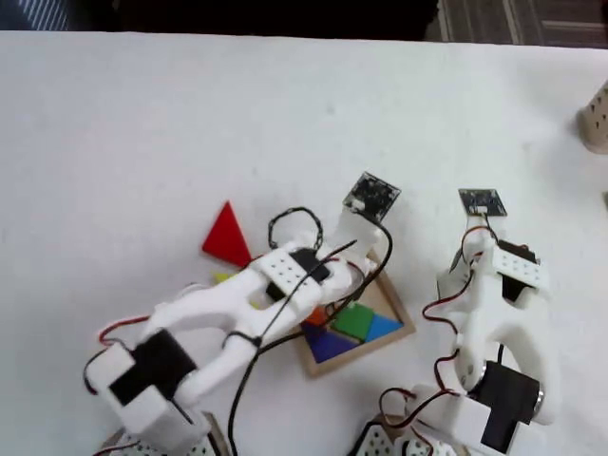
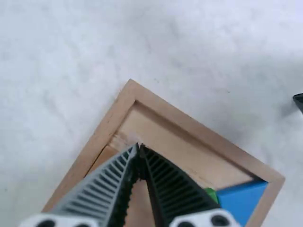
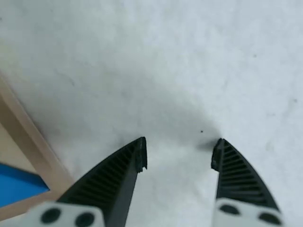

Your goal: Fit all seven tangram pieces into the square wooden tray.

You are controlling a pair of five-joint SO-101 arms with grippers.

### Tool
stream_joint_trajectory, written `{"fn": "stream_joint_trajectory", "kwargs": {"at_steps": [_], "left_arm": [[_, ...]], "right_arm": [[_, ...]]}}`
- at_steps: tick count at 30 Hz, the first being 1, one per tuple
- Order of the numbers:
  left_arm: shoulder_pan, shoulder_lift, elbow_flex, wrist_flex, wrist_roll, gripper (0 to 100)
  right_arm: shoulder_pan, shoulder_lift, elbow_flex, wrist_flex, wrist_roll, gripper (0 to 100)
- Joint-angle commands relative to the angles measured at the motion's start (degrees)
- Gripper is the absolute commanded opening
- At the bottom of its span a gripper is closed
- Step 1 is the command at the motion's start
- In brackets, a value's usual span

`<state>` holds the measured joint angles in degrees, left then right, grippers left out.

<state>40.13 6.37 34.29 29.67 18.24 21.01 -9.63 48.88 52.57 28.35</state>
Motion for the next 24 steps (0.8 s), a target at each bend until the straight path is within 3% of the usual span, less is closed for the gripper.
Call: {"fn": "stream_joint_trajectory", "kwargs": {"at_steps": [1, 5, 11, 16, 24], "left_arm": [[0.8, 1.9, -4.3, 0.8, 0.7, 2], [1.1, 3.0, -5.6, 3.8, -0.2, 2], [0.7, -0.5, -5.0, 12.1, -8.7, 2], [0.7, -5.2, -4.9, 19.5, -9.0, 2], [0.9, -6.8, -4.3, 21.4, -9.1, 2]], "right_arm": [[-1.2, -0.8, -0.4, -0.6, 0.4, 22.2], [-1.2, -0.8, -0.4, -0.6, 0.4, 22.2], [-1.1, -0.8, -0.4, -0.6, 0.4, 22.2], [-1.1, -0.8, -0.4, -0.6, 0.4, 22.2], [-1.1, -0.8, -0.4, -0.6, 0.4, 22.2]]}}
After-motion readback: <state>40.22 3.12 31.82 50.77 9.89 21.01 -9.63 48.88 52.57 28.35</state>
